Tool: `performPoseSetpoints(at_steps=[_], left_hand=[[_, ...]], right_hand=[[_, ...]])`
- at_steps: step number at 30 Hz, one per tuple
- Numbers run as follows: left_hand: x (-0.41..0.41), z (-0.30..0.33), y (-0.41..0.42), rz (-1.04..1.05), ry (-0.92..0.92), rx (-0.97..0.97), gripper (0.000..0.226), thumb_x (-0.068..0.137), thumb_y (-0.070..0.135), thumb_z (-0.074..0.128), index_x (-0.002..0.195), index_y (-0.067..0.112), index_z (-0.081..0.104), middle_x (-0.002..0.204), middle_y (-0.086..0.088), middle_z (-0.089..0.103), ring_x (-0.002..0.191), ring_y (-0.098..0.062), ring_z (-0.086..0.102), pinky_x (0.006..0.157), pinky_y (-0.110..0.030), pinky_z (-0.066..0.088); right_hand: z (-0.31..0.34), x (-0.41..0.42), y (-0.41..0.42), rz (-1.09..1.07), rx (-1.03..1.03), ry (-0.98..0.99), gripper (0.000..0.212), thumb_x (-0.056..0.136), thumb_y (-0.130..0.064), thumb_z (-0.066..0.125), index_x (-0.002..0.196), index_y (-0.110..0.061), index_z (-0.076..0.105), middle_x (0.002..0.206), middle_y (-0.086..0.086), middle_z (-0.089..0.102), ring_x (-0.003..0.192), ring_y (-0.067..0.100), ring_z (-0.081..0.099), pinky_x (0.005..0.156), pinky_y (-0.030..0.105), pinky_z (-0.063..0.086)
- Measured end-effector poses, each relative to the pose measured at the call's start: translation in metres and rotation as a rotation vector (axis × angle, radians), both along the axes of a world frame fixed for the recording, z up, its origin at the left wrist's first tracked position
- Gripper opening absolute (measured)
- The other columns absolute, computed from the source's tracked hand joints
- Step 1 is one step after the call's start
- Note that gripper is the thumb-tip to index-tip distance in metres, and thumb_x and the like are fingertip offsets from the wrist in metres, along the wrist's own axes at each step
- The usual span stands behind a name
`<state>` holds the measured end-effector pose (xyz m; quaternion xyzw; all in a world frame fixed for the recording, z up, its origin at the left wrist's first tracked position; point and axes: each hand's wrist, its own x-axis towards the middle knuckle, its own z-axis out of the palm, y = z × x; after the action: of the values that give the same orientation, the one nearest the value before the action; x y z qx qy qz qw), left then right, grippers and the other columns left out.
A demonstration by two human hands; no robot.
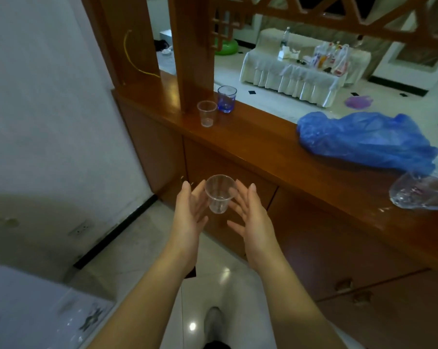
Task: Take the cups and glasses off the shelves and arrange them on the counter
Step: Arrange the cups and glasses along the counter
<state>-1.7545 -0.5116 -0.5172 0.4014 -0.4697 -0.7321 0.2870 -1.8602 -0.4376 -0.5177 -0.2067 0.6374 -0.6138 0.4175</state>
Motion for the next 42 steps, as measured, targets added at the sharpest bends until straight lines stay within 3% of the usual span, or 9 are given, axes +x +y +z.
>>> performPoseSetpoints(at_steps=[5,8,12,18,26,32,35,38,42], left_hand=[[-0.049,0.007,-0.051,-0.047,-0.019,-0.019,0.061,0.104,0.065,0.019,0.145,0.035,0.054,0.15,0.007,0.059,0.142,-0.014,0.049,0.124,-0.045,0.028],[-0.078,0.01,-0.082,-0.083,-0.028,-0.044,0.058,0.102,0.07,0.021,0.134,0.042,0.061,0.144,0.012,0.063,0.138,-0.01,0.053,0.122,-0.044,0.032],[-0.108,0.008,-0.117,-0.115,-0.038,-0.065,0.069,0.101,0.072,0.018,0.145,0.038,0.057,0.143,0.015,0.064,0.137,-0.007,0.053,0.117,-0.039,0.035],[-0.148,0.01,-0.152,-0.161,-0.033,-0.051,0.07,0.101,0.072,0.019,0.147,0.035,0.055,0.143,0.013,0.065,0.137,-0.01,0.055,0.121,-0.044,0.033],[-0.193,0.003,-0.19,-0.29,0.001,-0.017,0.07,0.096,0.075,0.021,0.146,0.039,0.054,0.146,0.014,0.061,0.14,-0.009,0.05,0.123,-0.045,0.03],[-0.224,-0.007,-0.238,-0.417,0.022,0.014,0.061,0.101,0.07,0.019,0.136,0.042,0.06,0.134,0.021,0.069,0.132,-0.001,0.055,0.116,-0.037,0.034],[-0.243,-0.007,-0.261,-0.476,0.026,0.031,0.058,0.102,0.069,0.018,0.126,0.043,0.064,0.135,0.022,0.068,0.132,0.0,0.054,0.115,-0.035,0.032],[-0.26,-0.009,-0.28,-0.533,0.016,0.025,0.058,0.103,0.067,0.018,0.134,0.042,0.061,0.142,0.018,0.064,0.133,0.001,0.053,0.117,-0.037,0.03],[-0.275,-0.012,-0.298,-0.592,0.011,0.002,0.065,0.103,0.067,0.015,0.146,0.038,0.052,0.15,0.014,0.058,0.138,-0.003,0.049,0.119,-0.038,0.028]], right_hand=[[0.004,-0.046,-0.047,-0.057,-0.011,-0.02,0.075,0.088,-0.077,0.029,0.151,-0.041,0.048,0.148,-0.017,0.057,0.13,0.003,0.055,0.117,0.051,0.04],[0.005,-0.075,-0.076,-0.094,-0.037,-0.036,0.066,0.091,-0.075,0.03,0.145,-0.044,0.051,0.146,-0.018,0.059,0.13,0.002,0.055,0.117,0.049,0.041],[0.008,-0.105,-0.112,-0.111,-0.028,-0.043,0.045,0.099,-0.07,0.029,0.132,-0.051,0.054,0.146,-0.018,0.059,0.131,0.003,0.056,0.116,0.046,0.042],[0.008,-0.138,-0.139,-0.179,-0.037,-0.064,0.051,0.097,-0.069,0.032,0.137,-0.048,0.054,0.144,-0.015,0.061,0.127,0.002,0.058,0.11,0.039,0.045],[0.007,-0.174,-0.175,-0.354,0.021,-0.102,0.054,0.105,-0.061,0.03,0.149,-0.037,0.052,0.14,-0.011,0.063,0.127,0.011,0.058,0.112,0.04,0.045],[0.002,-0.187,-0.204,-0.439,0.014,-0.048,0.051,0.106,-0.061,0.026,0.147,-0.042,0.05,0.138,-0.016,0.063,0.127,0.004,0.057,0.109,0.04,0.045],[0.002,-0.196,-0.222,-0.513,0.038,-0.028,0.04,0.106,-0.063,0.027,0.134,-0.052,0.053,0.132,-0.021,0.065,0.129,0.005,0.057,0.107,0.039,0.045],[0.001,-0.207,-0.24,-0.572,0.073,-0.011,0.035,0.106,-0.063,0.028,0.126,-0.055,0.056,0.127,-0.024,0.066,0.128,0.005,0.057,0.111,0.042,0.043],[-0.002,-0.222,-0.256,-0.605,0.067,-0.02,0.05,0.105,-0.064,0.029,0.144,-0.043,0.053,0.13,-0.021,0.066,0.128,0.006,0.058,0.104,0.036,0.046]])
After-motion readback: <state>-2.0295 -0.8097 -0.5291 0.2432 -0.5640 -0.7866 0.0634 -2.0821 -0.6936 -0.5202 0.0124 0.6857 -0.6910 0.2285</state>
